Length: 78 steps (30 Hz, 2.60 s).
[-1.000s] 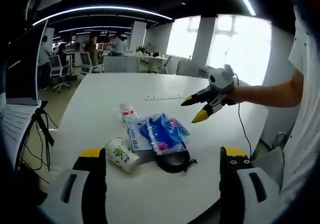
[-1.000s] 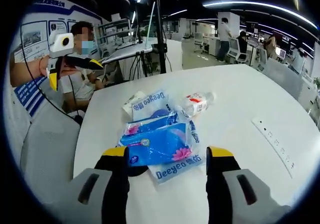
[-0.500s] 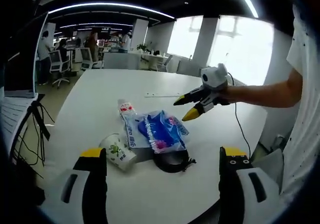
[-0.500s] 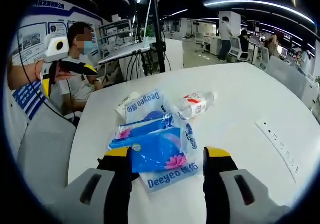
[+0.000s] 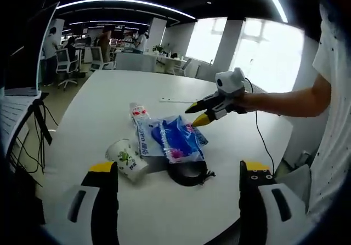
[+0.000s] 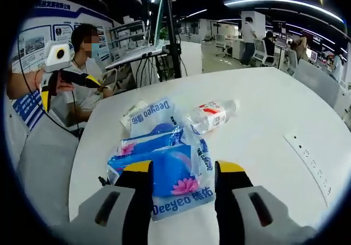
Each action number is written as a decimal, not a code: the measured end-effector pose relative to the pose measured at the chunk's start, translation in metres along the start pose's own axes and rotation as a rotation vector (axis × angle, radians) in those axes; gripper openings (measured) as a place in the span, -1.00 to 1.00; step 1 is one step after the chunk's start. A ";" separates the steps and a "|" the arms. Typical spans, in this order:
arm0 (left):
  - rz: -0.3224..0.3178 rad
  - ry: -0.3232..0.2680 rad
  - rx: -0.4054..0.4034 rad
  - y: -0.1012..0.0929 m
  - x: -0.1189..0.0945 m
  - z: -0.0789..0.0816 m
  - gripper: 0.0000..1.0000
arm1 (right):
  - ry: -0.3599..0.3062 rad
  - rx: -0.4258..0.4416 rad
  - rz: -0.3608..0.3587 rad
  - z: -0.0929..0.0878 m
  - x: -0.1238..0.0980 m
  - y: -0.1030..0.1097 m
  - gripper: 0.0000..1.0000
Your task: Arrange the tabletop items into an orderly group along one side of the table until the central work area is clear of visible clutter.
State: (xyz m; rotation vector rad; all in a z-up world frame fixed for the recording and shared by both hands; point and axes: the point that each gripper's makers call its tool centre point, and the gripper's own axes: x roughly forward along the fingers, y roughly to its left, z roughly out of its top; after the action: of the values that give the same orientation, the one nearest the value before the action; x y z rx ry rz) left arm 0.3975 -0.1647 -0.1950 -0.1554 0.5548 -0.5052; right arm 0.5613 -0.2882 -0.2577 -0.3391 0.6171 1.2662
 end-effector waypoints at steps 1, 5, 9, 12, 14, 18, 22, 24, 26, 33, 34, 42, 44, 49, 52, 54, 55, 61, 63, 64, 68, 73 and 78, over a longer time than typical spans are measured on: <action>0.000 0.000 -0.002 0.000 0.000 -0.001 0.89 | 0.000 0.001 0.001 0.000 0.001 -0.001 -0.18; 0.002 0.001 -0.013 0.001 0.001 -0.003 0.89 | 0.011 0.002 0.008 -0.003 0.007 -0.003 -0.24; 0.004 0.003 -0.021 0.003 0.002 -0.005 0.89 | 0.016 0.004 0.013 -0.005 0.010 -0.006 -0.28; 0.005 0.007 -0.025 0.004 0.003 -0.008 0.88 | 0.019 0.003 0.015 -0.005 0.012 -0.006 -0.34; 0.004 0.006 -0.030 0.004 0.004 -0.008 0.88 | 0.019 0.001 0.017 -0.005 0.013 -0.007 -0.39; 0.005 0.009 -0.033 0.005 0.005 -0.010 0.88 | 0.024 0.003 0.023 -0.006 0.016 -0.009 -0.47; 0.003 0.009 -0.038 0.004 0.006 -0.011 0.88 | 0.028 -0.002 0.026 -0.008 0.018 -0.010 -0.53; 0.004 0.010 -0.040 0.005 0.006 -0.012 0.88 | 0.037 -0.002 0.027 -0.009 0.020 -0.011 -0.58; 0.005 0.011 -0.042 0.005 0.007 -0.013 0.88 | 0.039 0.001 0.028 -0.010 0.021 -0.011 -0.62; 0.000 0.013 -0.049 0.004 0.008 -0.015 0.86 | 0.047 -0.003 0.036 -0.012 0.023 -0.009 -0.85; -0.001 0.014 -0.048 0.004 0.009 -0.016 0.86 | 0.048 -0.003 0.037 -0.012 0.023 -0.008 -0.87; -0.008 0.016 -0.046 0.001 0.010 -0.016 0.85 | 0.045 0.001 0.044 -0.012 0.020 -0.004 -1.00; -0.010 0.017 -0.046 0.000 0.010 -0.016 0.84 | 0.042 0.012 0.046 -0.012 0.019 -0.003 -1.00; -0.017 0.015 -0.043 -0.002 0.011 -0.014 0.83 | 0.038 0.044 0.057 -0.011 0.015 0.001 -1.00; -0.021 0.012 -0.040 -0.004 0.012 -0.013 0.82 | 0.026 0.051 0.058 -0.010 0.012 0.002 -1.00; -0.023 0.011 -0.042 -0.004 0.013 -0.013 0.82 | 0.026 0.054 0.060 -0.011 0.010 0.003 -1.00; -0.024 0.013 -0.042 -0.004 0.013 -0.013 0.81 | 0.026 0.059 0.060 -0.012 0.008 0.004 -1.00; -0.035 0.014 -0.035 -0.009 0.015 -0.012 0.81 | 0.001 0.095 0.055 -0.011 0.000 0.004 -1.00; -0.038 0.011 -0.034 -0.010 0.015 -0.011 0.81 | -0.012 0.115 0.056 -0.009 -0.003 0.005 -1.00; -0.040 0.009 -0.033 -0.011 0.015 -0.010 0.81 | -0.023 0.134 0.058 -0.007 -0.005 0.006 -1.00; -0.045 0.006 -0.026 -0.012 0.016 -0.007 0.81 | -0.042 0.156 0.051 -0.005 -0.011 0.007 -1.00; -0.053 0.000 -0.014 -0.015 0.016 -0.001 0.78 | -0.074 0.193 0.040 -0.001 -0.021 0.007 -1.00; -0.061 -0.004 0.001 -0.020 0.019 0.004 0.76 | -0.108 0.227 0.020 0.002 -0.031 0.006 -1.00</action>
State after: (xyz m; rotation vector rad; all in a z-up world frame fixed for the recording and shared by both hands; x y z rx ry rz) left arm 0.4055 -0.1912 -0.1951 -0.1726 0.5475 -0.5646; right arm 0.5506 -0.3092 -0.2372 -0.0760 0.6659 1.2111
